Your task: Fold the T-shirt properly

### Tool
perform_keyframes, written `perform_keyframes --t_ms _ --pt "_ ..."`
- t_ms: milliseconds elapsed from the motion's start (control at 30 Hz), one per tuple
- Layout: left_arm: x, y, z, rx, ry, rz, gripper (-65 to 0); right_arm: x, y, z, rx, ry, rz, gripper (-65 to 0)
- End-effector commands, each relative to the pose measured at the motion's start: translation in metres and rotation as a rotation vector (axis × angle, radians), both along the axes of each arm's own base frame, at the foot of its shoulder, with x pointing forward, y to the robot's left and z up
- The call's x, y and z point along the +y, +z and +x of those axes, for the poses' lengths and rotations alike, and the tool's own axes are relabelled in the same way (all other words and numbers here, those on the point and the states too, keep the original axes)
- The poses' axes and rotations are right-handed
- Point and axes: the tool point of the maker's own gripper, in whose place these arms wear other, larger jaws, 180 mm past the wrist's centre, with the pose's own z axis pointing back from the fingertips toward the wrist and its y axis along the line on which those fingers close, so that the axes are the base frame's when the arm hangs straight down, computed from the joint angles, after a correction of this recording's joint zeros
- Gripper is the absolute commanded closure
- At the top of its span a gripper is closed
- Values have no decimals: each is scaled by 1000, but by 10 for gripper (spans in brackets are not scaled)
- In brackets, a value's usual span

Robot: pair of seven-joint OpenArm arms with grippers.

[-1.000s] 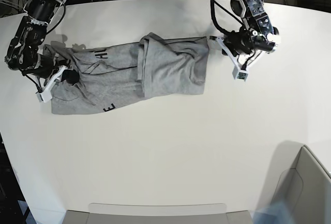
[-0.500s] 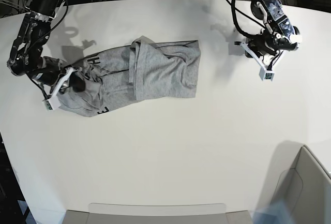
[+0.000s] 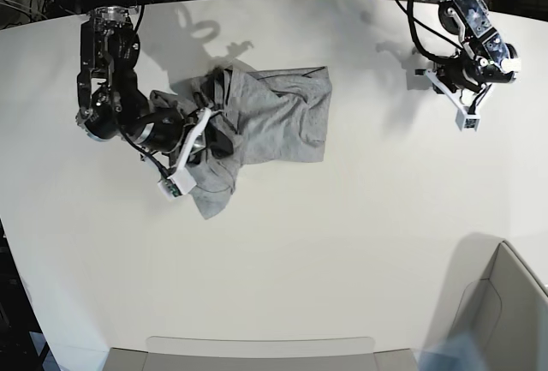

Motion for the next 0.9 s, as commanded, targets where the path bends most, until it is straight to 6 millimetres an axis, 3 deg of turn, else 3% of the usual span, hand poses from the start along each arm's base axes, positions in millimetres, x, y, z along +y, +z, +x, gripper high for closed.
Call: perform_keyframes --t_ms 0,333,633,667,867 --pt "7 -3 -15 69 9 28 -145 8 11 4 -27 9 21 0" --pt "7 -3 -15 71 4 29 -145 45 -23 -13 72 -15 -139 0" --pt "6 -2 -12 66 0 29 -146 78 -30 -8 -33 -17 -328 0" --pt "6 -2 -12 66 0 29 -146 81 -30 -9 -46 -13 -351 -12" --pt "5 -3 -12 68 0 28 -146 101 -34 -32 -111 110 -542 -225"
